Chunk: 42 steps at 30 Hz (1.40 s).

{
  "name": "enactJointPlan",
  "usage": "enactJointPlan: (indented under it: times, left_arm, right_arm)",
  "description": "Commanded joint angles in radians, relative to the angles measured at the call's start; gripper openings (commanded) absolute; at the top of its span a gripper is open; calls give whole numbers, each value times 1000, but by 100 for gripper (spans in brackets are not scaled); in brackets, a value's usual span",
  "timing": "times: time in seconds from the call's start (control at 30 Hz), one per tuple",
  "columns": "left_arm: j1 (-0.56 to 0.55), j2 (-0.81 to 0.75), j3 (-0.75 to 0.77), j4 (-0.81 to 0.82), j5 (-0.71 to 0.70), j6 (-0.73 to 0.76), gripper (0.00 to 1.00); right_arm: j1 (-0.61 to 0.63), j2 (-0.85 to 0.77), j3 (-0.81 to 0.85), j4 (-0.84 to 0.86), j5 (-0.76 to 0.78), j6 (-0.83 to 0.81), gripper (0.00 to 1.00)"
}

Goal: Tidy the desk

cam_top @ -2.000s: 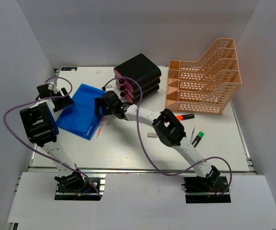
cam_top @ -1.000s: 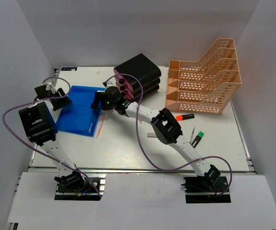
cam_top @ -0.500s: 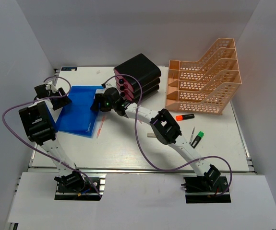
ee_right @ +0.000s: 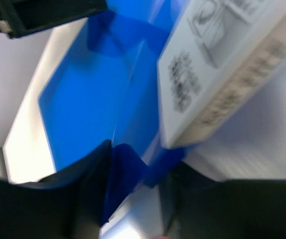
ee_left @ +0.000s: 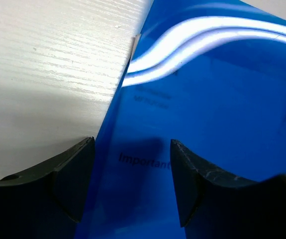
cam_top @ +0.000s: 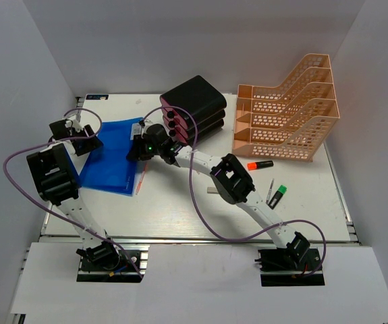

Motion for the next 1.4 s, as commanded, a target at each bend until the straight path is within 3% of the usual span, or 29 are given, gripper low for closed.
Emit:
enactJointPlan:
  times: [0.0,0.1,0.17,0.23,0.37,0.43,0.87,1.2,1.37]
  left_arm:
    - [-64,44,-101,-306,133,-42,71]
    - [-64,19,-119,-297,156,-55,72]
    - [-38,-6,-137,-279,187,-74,73]
    - [-37,-48,-145,-271,179,-87,75]
    - [-37,-131,-160,-259,216,-119,81]
    - [-37,-203,-159,-266,211,-133,91]
    - [-19,-585,-130,-343,105,-214,98]
    - [-19,-812,-205,-295,194,-216,98]
    - [-19,-883,-286,-141,398,-274,98]
  right_arm:
    - [38,-6,13,35,-60,-70,39]
    - [21,-42,-9,59,-105,-119,30]
    - [13,-72,-32,70,-129,-130,10]
    - [-3,-91,-43,75,-140,-144,0]
    - [-37,-135,-43,79,-182,-146,0]
    - [-45,-148,-35,81,-217,-129,0]
    - [-86,-287,-20,90,-366,41,0]
    - [-160,-508,-118,1,-419,-87,0]
    - [-255,-689,-247,-49,-520,-126,0]
